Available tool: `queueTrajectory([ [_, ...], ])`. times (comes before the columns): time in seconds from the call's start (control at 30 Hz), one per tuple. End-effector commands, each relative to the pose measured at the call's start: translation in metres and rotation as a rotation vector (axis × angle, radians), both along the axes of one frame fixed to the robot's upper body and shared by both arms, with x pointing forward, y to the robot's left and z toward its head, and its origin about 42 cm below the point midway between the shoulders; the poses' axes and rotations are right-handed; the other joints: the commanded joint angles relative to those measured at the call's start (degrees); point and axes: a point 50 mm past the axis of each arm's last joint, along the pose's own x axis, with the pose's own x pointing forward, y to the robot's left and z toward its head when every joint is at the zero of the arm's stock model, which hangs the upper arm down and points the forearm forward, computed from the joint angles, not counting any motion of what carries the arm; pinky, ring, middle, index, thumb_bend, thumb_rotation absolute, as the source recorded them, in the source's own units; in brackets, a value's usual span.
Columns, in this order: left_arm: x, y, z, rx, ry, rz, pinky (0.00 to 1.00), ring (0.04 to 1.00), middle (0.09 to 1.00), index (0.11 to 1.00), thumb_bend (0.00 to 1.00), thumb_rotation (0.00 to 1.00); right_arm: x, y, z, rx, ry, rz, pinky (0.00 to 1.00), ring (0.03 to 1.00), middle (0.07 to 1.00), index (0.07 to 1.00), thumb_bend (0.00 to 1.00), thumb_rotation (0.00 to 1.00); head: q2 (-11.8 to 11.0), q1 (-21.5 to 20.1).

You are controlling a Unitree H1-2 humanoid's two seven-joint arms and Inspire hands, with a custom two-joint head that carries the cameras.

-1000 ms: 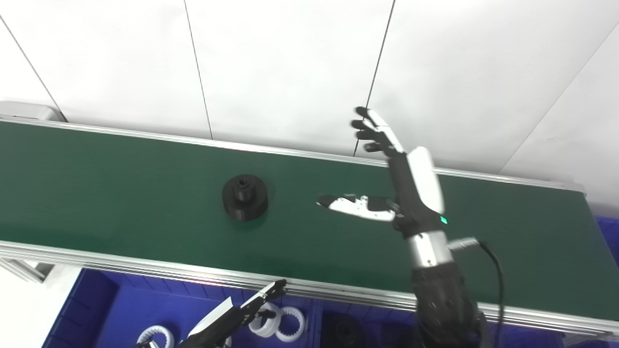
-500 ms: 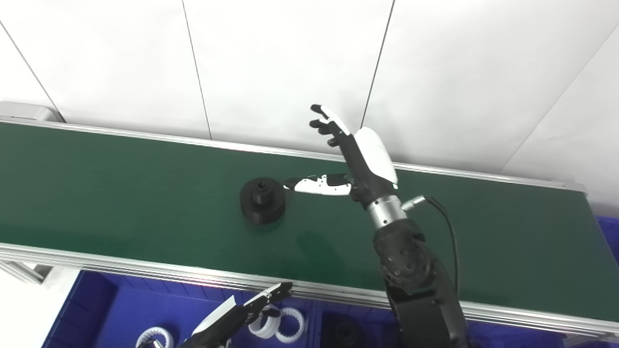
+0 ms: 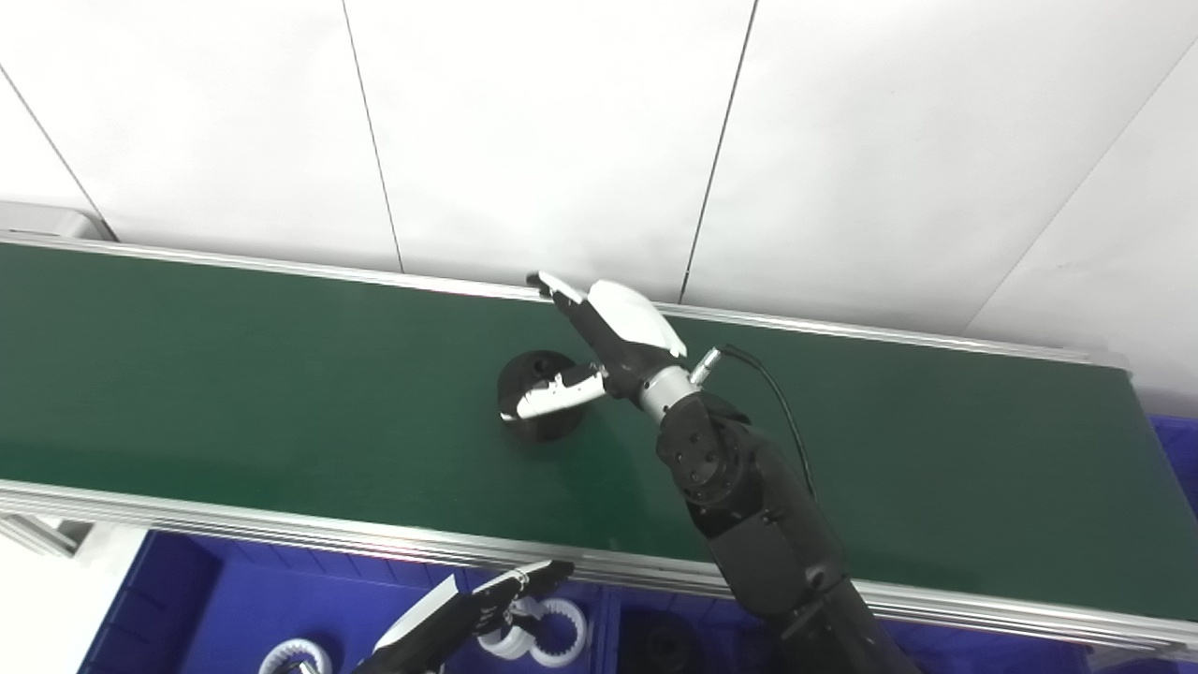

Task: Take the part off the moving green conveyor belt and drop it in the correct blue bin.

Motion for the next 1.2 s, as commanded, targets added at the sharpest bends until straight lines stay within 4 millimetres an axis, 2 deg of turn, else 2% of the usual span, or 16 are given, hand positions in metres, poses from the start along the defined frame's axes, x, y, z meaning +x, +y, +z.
queueTrajectory([
  [0.0, 0.002, -0.001, 0.01, -0.036, -0.053, -0.011, 0.7, 0.911, 0.968, 0.909, 0.98, 0.24, 0.01, 0.009, 0.022, -0.014, -0.068, 0.017, 0.74, 0.898, 0.957, 0.957, 0.99, 0.38, 0.0, 0.1],
  [0.23, 0.0, -0.002, 0.011, -0.044, -0.054, -0.003, 0.75, 0.921, 0.962, 0.9, 0.99, 0.23, 0.006, 0.004, 0.004, -0.119, -0.036, 0.03, 0.78, 0.882, 0.928, 0.955, 1.0, 0.31, 0.3, 0.2],
  [0.3, 0.0, -0.002, 0.011, -0.04, -0.059, -0.001, 0.77, 0.921, 0.957, 0.9, 0.99, 0.24, 0.005, 0.001, -0.002, -0.145, -0.025, 0.021, 0.77, 0.873, 0.923, 0.947, 1.0, 0.26, 0.4, 0.2],
  [0.4, 0.0, -0.002, 0.012, -0.031, -0.065, 0.001, 0.8, 0.93, 0.96, 0.912, 0.98, 0.25, 0.004, -0.005, -0.009, -0.187, -0.019, 0.0, 0.78, 0.872, 0.92, 0.931, 0.93, 0.09, 0.4, 0.2],
  [0.47, 0.0, -0.002, 0.012, -0.031, -0.064, -0.002, 0.82, 0.936, 0.965, 0.918, 0.97, 0.24, 0.005, -0.007, -0.012, -0.223, -0.029, -0.009, 0.73, 0.847, 0.903, 0.912, 0.85, 0.02, 0.4, 0.1],
  [0.5, 0.0, -0.002, 0.012, -0.031, -0.065, -0.004, 0.82, 0.937, 0.966, 0.919, 0.97, 0.24, 0.006, -0.009, -0.014, -0.223, -0.039, -0.019, 0.72, 0.843, 0.9, 0.909, 0.84, 0.01, 0.5, 0.2],
  [0.53, 0.0, -0.002, 0.012, -0.03, -0.066, -0.005, 0.82, 0.937, 0.968, 0.913, 0.97, 0.24, 0.006, -0.01, -0.015, -0.221, -0.046, -0.026, 0.65, 0.795, 0.857, 0.866, 0.71, 0.01, 0.5, 0.2],
  [0.57, 0.0, -0.002, 0.012, -0.035, -0.065, -0.005, 0.82, 0.937, 0.968, 0.912, 0.97, 0.25, 0.006, -0.011, -0.016, -0.217, -0.055, -0.032, 0.63, 0.779, 0.842, 0.851, 0.67, 0.0, 0.6, 0.1],
  [0.63, 0.001, -0.002, 0.013, -0.04, -0.065, -0.005, 0.81, 0.934, 0.968, 0.908, 0.97, 0.25, 0.006, -0.013, -0.016, -0.209, -0.066, -0.042, 0.52, 0.661, 0.702, 0.753, 0.59, 0.0, 0.8, 0.1],
  [0.67, 0.001, -0.002, 0.013, -0.041, -0.066, -0.006, 0.8, 0.931, 0.969, 0.909, 0.97, 0.25, 0.005, -0.013, -0.016, -0.204, -0.069, -0.047, 0.48, 0.593, 0.562, 0.686, 0.56, 0.0, 0.8, 0.1],
  [0.7, 0.0, -0.002, 0.014, -0.036, -0.07, -0.004, 0.8, 0.93, 0.97, 0.909, 0.97, 0.25, 0.004, -0.014, -0.017, -0.194, -0.09, -0.052, 0.48, 0.586, 0.548, 0.68, 0.56, 0.0, 0.9, 0.1],
  [0.73, 0.0, -0.002, 0.014, -0.034, -0.072, -0.003, 0.82, 0.933, 0.969, 0.91, 0.98, 0.25, 0.003, -0.014, -0.017, -0.187, -0.105, -0.055, 0.43, 0.506, 0.52, 0.602, 0.54, 0.0, 0.9, 0.1],
  [0.8, 0.0, -0.002, 0.015, -0.041, -0.071, -0.005, 0.83, 0.934, 0.971, 0.914, 0.98, 0.25, 0.001, -0.015, -0.018, -0.174, -0.142, -0.067, 0.39, 0.441, 0.508, 0.528, 0.52, 0.0, 1.1, 0.1],
  [0.9, 0.0, -0.001, 0.014, -0.04, -0.067, -0.005, 0.82, 0.93, 0.974, 0.914, 0.98, 0.26, -0.002, -0.015, -0.017, -0.156, -0.21, -0.086, 0.33, 0.439, 0.519, 0.48, 0.52, 0.0, 1.2, -0.1],
  [1.1, 0.0, -0.002, 0.015, -0.041, -0.071, -0.011, 0.84, 0.951, 0.987, 0.926, 0.97, 0.25, -0.007, -0.016, -0.009, -0.122, -0.277, -0.106, 0.34, 0.468, 0.513, 0.455, 0.52, 0.0, 1.9, -0.2],
  [1.17, 0.0, -0.002, 0.016, -0.049, -0.07, -0.006, 0.81, 0.94, 0.983, 0.922, 0.98, 0.25, -0.011, -0.017, -0.004, -0.105, -0.293, -0.108, 0.37, 0.484, 0.513, 0.446, 0.52, 0.0, 2.2, -0.2],
])
